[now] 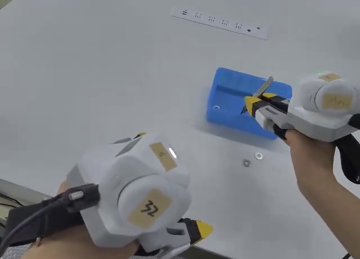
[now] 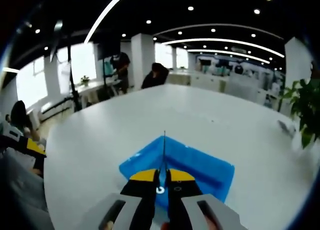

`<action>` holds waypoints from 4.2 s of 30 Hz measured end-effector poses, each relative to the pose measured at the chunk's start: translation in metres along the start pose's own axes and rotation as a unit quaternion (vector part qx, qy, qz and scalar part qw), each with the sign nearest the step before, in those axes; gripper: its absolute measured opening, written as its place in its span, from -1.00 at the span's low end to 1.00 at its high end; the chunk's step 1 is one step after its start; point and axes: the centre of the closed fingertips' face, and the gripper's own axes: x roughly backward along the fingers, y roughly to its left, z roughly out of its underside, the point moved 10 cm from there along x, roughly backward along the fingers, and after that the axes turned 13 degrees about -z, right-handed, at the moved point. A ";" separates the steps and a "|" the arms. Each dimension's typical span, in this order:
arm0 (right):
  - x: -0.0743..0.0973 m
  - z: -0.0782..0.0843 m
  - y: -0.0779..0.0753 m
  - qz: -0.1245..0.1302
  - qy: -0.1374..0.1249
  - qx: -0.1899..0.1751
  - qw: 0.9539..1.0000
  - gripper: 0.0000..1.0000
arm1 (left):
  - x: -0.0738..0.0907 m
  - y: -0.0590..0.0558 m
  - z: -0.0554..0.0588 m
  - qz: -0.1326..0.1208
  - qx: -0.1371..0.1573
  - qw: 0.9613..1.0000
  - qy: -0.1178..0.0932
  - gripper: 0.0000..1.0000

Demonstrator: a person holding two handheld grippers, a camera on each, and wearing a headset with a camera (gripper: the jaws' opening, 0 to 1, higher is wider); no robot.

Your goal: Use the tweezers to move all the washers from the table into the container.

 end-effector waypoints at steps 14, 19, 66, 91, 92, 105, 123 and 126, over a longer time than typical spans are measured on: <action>0.045 0.010 0.025 0.004 -0.020 -0.007 1.000 -0.92 | 0.002 -0.003 -0.002 0.001 -0.007 1.000 -0.008 0.95; 0.048 0.023 0.031 -0.002 -0.007 -0.018 1.000 -0.92 | 0.002 -0.004 -0.002 0.002 -0.007 1.000 -0.006 0.95; 0.042 0.066 0.035 -0.006 0.063 -0.013 0.998 -0.95 | -0.003 -0.008 0.002 0.015 -0.008 1.000 0.003 0.96; 0.045 0.000 0.027 -0.010 -0.024 -0.025 0.999 -0.95 | 0.000 -0.009 0.003 0.014 -0.018 1.000 0.004 0.94; 0.043 -0.003 0.024 -0.007 -0.027 -0.023 0.999 -0.95 | 0.000 -0.009 0.003 0.014 -0.018 1.000 0.004 0.94; 0.012 -0.006 0.000 0.010 -0.018 -0.024 0.999 -0.94 | 0.000 -0.004 0.005 0.006 -0.018 1.000 0.010 0.94; -0.016 0.015 -0.011 0.018 0.040 -0.008 0.999 -0.94 | -0.004 -0.004 0.008 0.008 -0.013 1.000 0.019 0.92; -0.019 0.018 -0.013 0.021 0.052 0.001 0.998 -0.94 | -0.004 -0.004 0.009 0.009 -0.013 1.000 0.022 0.92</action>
